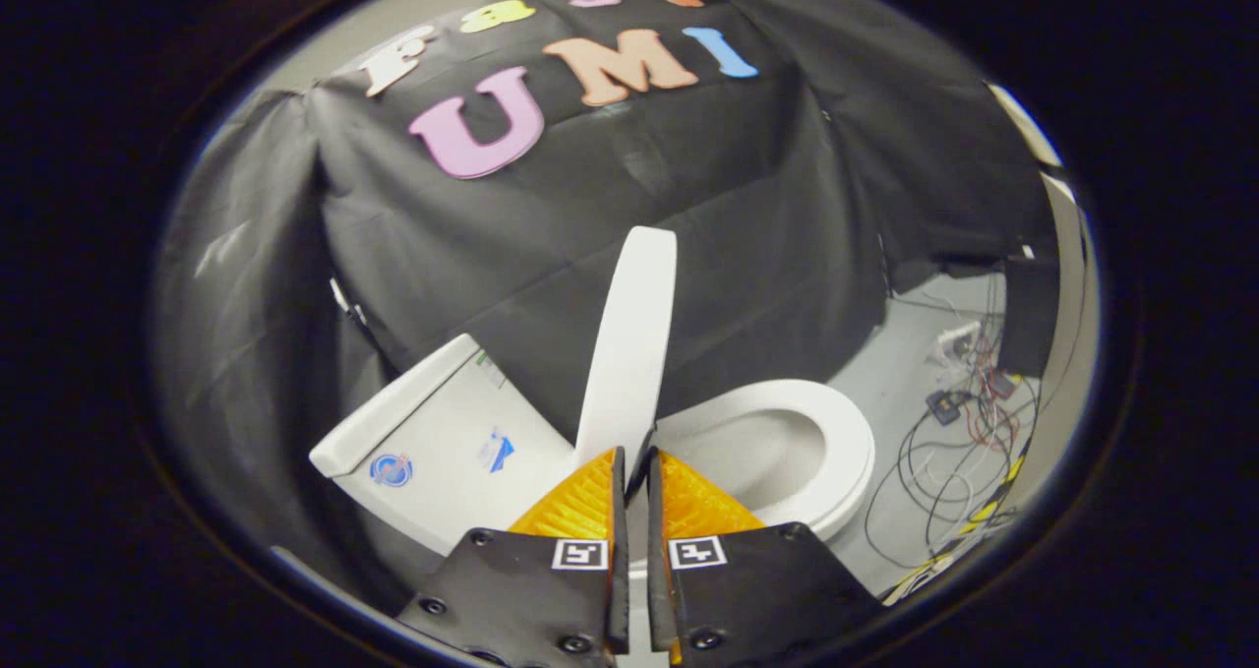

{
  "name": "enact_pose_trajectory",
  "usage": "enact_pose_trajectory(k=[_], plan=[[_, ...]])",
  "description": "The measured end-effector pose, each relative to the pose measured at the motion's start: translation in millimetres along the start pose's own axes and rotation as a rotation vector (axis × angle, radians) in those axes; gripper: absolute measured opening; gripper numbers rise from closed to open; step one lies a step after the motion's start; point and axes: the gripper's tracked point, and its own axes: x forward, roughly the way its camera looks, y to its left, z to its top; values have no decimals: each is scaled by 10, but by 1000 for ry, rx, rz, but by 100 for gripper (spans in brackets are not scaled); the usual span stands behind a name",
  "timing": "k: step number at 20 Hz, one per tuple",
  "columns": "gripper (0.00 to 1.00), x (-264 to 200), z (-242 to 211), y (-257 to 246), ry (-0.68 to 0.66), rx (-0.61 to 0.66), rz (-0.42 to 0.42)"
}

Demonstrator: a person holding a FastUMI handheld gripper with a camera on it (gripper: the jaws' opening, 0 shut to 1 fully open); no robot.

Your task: Open the toilet lid.

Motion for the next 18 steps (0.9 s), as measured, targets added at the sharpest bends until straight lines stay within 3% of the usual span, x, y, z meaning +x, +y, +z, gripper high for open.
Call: enact_pose_trajectory(k=[3, 18], plan=[[12, -4, 49, 251, -19, -76, 58], [13, 77, -50, 1652, -31, -203, 280]])
